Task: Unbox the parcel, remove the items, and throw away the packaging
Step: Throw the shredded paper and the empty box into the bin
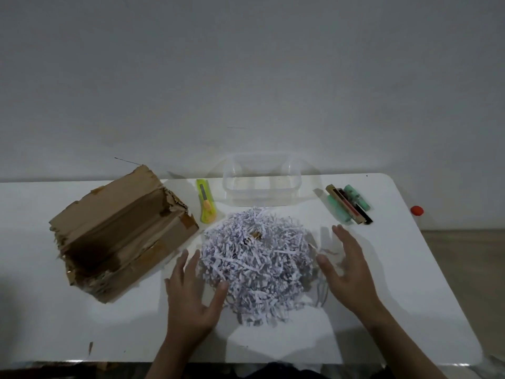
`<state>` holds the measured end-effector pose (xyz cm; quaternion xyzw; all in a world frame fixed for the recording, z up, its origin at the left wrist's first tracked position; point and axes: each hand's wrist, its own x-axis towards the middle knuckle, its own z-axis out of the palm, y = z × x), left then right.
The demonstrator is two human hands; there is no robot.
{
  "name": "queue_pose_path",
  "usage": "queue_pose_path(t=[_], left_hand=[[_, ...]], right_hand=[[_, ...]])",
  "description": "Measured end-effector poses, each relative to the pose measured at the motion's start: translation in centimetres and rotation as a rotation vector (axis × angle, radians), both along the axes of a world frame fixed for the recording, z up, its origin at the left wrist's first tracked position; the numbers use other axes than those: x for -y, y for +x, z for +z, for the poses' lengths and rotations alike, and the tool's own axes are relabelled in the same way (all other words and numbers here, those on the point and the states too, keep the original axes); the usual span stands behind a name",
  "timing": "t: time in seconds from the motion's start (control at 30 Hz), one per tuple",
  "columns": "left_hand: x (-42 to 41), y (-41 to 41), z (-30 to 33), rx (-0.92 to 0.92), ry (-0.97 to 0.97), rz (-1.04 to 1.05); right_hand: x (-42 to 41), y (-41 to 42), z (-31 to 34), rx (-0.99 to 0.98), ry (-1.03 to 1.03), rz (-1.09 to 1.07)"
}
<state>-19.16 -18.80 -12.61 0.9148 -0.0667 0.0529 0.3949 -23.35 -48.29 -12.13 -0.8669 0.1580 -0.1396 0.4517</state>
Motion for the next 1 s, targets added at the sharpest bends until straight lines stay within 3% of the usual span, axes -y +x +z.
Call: queue_pose_path(t=[0.17,0.23,0.33,0.43,0.63,0.73,0.87,1.0], left_hand=[[3.5,-0.8,-0.8,-0.142,0.135,-0.025],[4.8,-0.3,-0.4,-0.164,0.043,-0.016],[5.1,0.7,0.3,-0.077,-0.126,-0.014],[4.0,2.6,0.4,0.055,-0.068,-0.005],[3.7,5.1,-0.7,0.007,0.119,-0.183],[3.9,5.0,-0.5,0.005,0.093,-0.246],[4.9,4.1,-0.1,-0.058,-0.141,-0.295],[6.7,2.8,0.5,-0.103,-0.346,-0.259]], right_hand=[[-4.3,-0.1,-0.4,-0.086,-0.058,0.15],[-5.8,0.6,0.2,-0.096,-0.085,0.267],[-6.8,1.6,0.7,-0.116,-0.199,0.39],[-6.8,2.3,0.4,-0.162,-0.315,0.45],[-6.7,4.4,-0.5,-0.171,-0.38,0.482],[-6.9,5.3,-0.7,-0.141,-0.387,0.526],[-7.4,5.7,-0.7,-0.086,-0.244,0.598],[-7.7,5.2,0.0,-0.044,0.052,0.543]])
